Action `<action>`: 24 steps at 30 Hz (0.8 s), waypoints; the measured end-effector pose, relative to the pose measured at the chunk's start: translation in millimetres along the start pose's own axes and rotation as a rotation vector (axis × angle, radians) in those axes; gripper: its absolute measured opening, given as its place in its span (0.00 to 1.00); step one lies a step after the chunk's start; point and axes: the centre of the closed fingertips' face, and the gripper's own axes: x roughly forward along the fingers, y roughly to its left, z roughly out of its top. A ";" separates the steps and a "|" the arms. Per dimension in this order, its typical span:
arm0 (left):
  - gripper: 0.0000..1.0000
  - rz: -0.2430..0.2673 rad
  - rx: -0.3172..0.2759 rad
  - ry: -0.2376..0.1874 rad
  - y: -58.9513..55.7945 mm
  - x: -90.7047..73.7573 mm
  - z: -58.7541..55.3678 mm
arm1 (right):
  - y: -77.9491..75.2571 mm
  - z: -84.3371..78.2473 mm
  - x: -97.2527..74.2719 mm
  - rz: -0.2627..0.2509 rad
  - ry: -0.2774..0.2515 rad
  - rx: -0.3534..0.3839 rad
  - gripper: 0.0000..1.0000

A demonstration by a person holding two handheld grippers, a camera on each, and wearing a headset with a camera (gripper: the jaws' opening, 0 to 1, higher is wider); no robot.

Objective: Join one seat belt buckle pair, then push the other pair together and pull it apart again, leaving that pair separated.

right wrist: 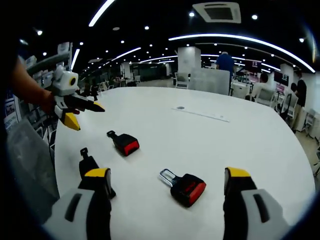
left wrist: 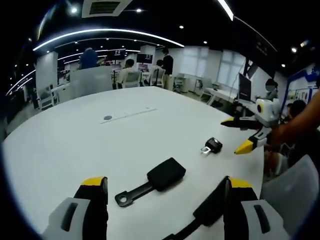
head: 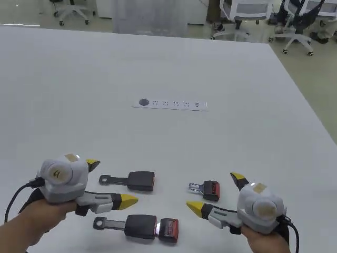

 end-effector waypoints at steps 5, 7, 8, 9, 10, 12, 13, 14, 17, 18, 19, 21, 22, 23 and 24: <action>1.00 -0.037 -0.014 -0.024 -1.4 -21.1 -6.5 | 12.9 -1.7 -9.0 0.013 -0.001 0.006 0.98; 1.00 -0.049 -0.009 -0.014 -3.3 -28.4 -10.5 | 18.2 -4.9 -15.7 0.012 0.006 -0.018 0.99; 1.00 -0.055 -0.004 -0.020 -4.2 -34.7 -11.7 | 20.4 -6.5 -18.2 0.015 0.008 -0.016 0.99; 1.00 -0.058 -0.006 -0.024 -4.5 -39.1 -12.3 | 23.0 -9.5 -21.8 0.017 0.016 -0.013 1.00; 1.00 -0.058 -0.005 -0.030 -5.0 -45.5 -13.4 | 24.1 -11.3 -24.2 0.013 0.021 -0.015 1.00; 1.00 -0.041 0.020 -0.040 -3.3 -53.7 -15.3 | 28.4 -12.8 -31.5 0.006 0.016 -0.017 1.00; 1.00 -0.040 0.020 -0.045 -3.8 -58.0 -16.0 | 31.9 -13.3 -35.6 0.006 0.014 -0.015 1.00; 1.00 -0.044 0.000 -0.052 -4.1 -63.9 -17.0 | 34.2 -14.3 -37.6 0.006 0.017 -0.014 1.00; 1.00 -0.046 -0.014 -0.063 -5.7 -76.5 -21.2 | 41.1 -16.4 -44.9 0.002 0.015 -0.026 1.00; 1.00 -0.045 -0.008 -0.060 -7.1 -81.0 -23.0 | 44.2 -16.0 -47.4 0.005 0.012 -0.018 1.00; 1.00 -0.045 -0.003 -0.060 -7.8 -84.1 -24.1 | 46.6 -15.5 -49.6 0.007 0.011 -0.019 1.00; 1.00 -0.050 -0.006 -0.066 -8.6 -90.7 -25.7 | 50.5 -16.1 -53.5 0.006 0.016 -0.033 1.00; 1.00 -0.054 -0.017 -0.070 -8.7 -93.7 -27.1 | 51.9 -16.0 -55.7 0.005 0.013 -0.035 1.00; 1.00 -0.054 -0.020 -0.071 -8.1 -95.0 -28.6 | 52.2 -16.0 -57.1 0.004 0.009 -0.033 1.00; 1.00 -0.053 -0.023 -0.069 -6.6 -96.8 -31.0 | 52.6 -16.1 -58.0 0.002 0.008 -0.034 1.00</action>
